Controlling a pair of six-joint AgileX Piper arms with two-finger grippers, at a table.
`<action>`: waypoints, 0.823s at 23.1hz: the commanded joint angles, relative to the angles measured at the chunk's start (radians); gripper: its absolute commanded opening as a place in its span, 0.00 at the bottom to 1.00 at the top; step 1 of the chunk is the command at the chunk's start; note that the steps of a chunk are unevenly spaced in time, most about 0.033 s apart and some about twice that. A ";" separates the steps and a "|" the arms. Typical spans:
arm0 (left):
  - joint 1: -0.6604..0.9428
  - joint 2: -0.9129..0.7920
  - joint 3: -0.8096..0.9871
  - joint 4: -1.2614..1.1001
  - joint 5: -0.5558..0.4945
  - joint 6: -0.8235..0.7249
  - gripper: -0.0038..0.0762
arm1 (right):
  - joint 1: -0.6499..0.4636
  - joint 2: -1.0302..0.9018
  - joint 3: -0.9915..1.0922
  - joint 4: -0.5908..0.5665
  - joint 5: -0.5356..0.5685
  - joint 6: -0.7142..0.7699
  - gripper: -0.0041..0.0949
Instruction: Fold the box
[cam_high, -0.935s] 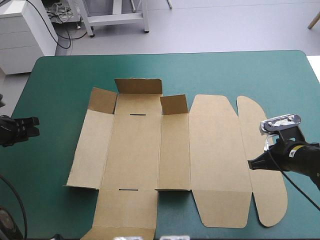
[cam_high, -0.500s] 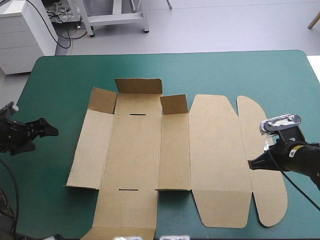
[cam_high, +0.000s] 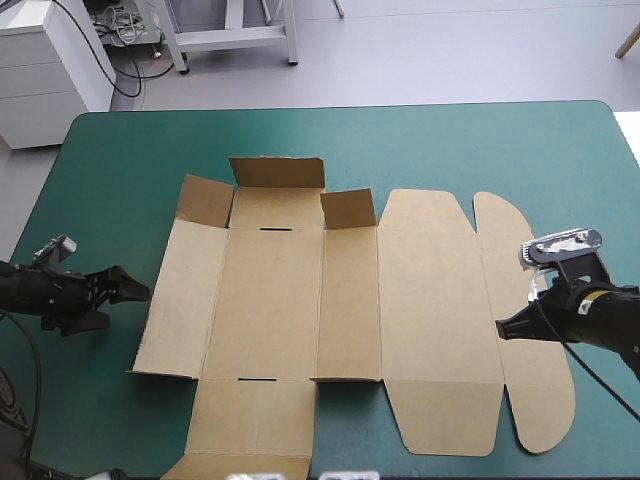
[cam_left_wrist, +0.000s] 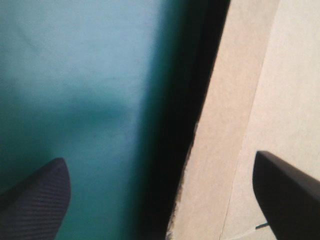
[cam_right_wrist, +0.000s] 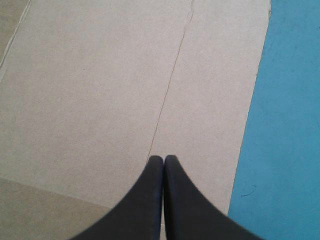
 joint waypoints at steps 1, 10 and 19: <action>-0.065 -0.033 -0.009 -0.045 0.028 0.023 0.94 | -0.008 -0.011 -0.024 0.002 -0.040 -0.007 0.03; -0.235 -0.033 -0.003 0.005 0.079 0.007 0.94 | -0.008 -0.011 -0.024 0.004 -0.042 -0.007 0.03; -0.345 -0.033 -0.003 -0.086 0.079 -0.012 0.94 | -0.008 -0.011 -0.024 0.004 -0.042 -0.007 0.03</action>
